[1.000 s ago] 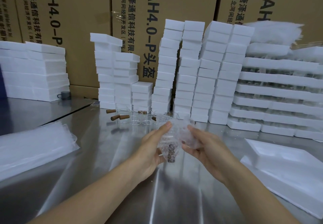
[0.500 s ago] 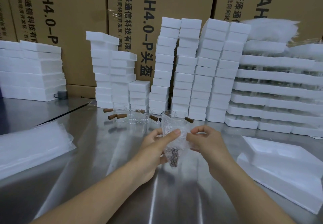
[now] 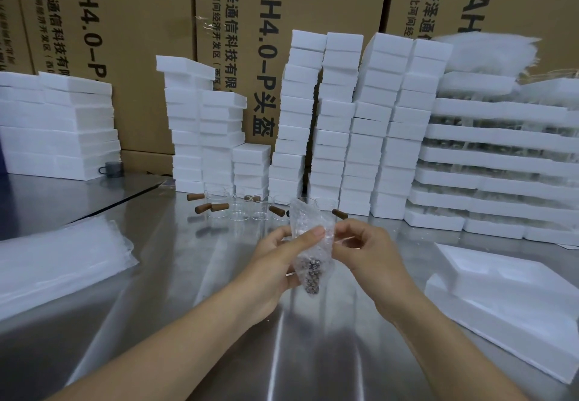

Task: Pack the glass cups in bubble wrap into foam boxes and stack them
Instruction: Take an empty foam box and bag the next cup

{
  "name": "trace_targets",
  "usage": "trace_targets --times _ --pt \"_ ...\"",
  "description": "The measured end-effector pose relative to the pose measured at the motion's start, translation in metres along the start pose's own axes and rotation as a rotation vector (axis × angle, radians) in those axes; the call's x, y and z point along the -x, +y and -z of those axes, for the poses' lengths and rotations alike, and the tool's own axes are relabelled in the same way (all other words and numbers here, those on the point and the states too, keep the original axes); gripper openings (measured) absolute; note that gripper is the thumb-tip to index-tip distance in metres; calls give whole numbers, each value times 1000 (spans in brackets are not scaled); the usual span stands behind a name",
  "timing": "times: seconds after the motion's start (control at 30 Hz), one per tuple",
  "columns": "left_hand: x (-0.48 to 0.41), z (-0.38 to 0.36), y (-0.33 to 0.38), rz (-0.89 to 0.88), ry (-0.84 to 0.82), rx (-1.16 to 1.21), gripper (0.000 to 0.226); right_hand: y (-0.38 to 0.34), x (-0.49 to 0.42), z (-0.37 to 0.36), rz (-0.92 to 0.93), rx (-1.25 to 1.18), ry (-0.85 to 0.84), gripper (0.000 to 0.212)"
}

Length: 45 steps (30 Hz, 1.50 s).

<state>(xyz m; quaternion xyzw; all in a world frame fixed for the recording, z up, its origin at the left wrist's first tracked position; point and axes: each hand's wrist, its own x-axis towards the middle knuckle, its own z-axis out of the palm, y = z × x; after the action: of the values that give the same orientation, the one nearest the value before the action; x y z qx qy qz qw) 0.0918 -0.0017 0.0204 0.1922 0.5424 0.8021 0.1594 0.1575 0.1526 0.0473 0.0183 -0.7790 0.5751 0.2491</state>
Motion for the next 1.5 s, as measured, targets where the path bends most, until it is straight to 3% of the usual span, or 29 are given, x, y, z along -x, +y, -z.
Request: trace_targets --times 0.07,0.13,0.2,0.37,0.5,0.6,0.7,0.77,0.93,1.07,1.23,1.37,1.5 --pt "0 0 0 -9 -16 -20 70 4 -2 -1 -10 74 110 19" --pt "0 -1 -2 -16 -36 -47 71 6 -4 1 -26 39 118 12" --pt "1 -2 -4 -20 -27 -67 72 5 -4 4 -52 -4 48 5" --pt "4 -1 -6 -17 26 -74 75 3 -3 4 -160 30 -243 29" --pt "4 -1 -1 -21 30 -74 75 -2 0 6 -216 -123 -305 37" --pt "2 -1 1 -22 42 -58 78 -1 0 6 -178 -157 -240 42" --pt "0 -2 1 -38 72 48 82 -1 0 1 -15 -52 -40 20" --pt "-2 -1 2 -66 78 150 79 3 -1 1 44 7 28 24" --pt "-3 6 8 -110 75 274 77 14 1 -8 -49 93 -136 24" --pt "-4 9 6 -69 48 166 78 15 -1 -15 25 11 -10 13" --pt "-3 7 3 17 77 -5 99 12 -3 -6 62 40 85 14" --pt "-1 4 -5 26 104 -90 89 13 -1 -6 134 129 11 24" --pt "-3 4 -6 23 148 -106 62 14 -2 -7 159 196 -31 16"
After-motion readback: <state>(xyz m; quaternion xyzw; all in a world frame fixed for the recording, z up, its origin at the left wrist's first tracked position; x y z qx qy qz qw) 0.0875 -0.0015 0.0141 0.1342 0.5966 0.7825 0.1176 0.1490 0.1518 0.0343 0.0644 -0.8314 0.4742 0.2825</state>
